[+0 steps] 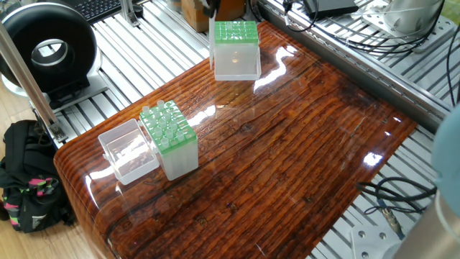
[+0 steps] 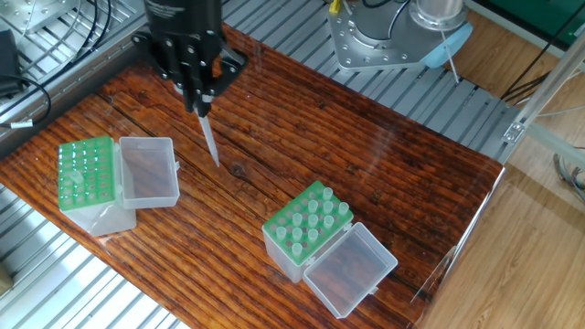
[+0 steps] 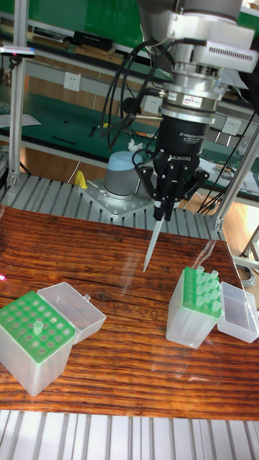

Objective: Transfer all large pipette tips from one holder to another

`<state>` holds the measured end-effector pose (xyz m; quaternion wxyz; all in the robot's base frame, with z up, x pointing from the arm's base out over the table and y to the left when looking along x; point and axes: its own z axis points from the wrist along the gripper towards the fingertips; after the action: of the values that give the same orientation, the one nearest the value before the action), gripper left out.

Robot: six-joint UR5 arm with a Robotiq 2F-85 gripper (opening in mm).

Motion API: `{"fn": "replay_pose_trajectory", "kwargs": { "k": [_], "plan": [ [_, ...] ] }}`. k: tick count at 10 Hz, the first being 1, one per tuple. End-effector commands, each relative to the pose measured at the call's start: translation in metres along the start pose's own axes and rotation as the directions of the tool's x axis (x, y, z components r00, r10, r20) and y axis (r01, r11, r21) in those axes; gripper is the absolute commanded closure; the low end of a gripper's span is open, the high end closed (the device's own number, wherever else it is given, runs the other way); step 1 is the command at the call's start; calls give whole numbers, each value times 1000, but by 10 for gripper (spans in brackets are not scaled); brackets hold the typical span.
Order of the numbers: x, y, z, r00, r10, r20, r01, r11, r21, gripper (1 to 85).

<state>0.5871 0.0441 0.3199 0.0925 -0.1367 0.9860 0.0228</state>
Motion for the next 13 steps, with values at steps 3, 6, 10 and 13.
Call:
{"fn": "replay_pose_trajectory", "kwargs": {
  "k": [3, 6, 10, 13],
  "plan": [
    [3, -5, 3, 977, -212, -9, 212, 976, 46, 847],
    [22, 30, 2, 984, -180, 11, 179, 982, 57, 847],
    [34, 80, 5, 997, -65, 29, 64, 998, 28, 847],
    [44, 133, 8, 998, 56, 43, -53, 997, -50, 847]
  ]
}}
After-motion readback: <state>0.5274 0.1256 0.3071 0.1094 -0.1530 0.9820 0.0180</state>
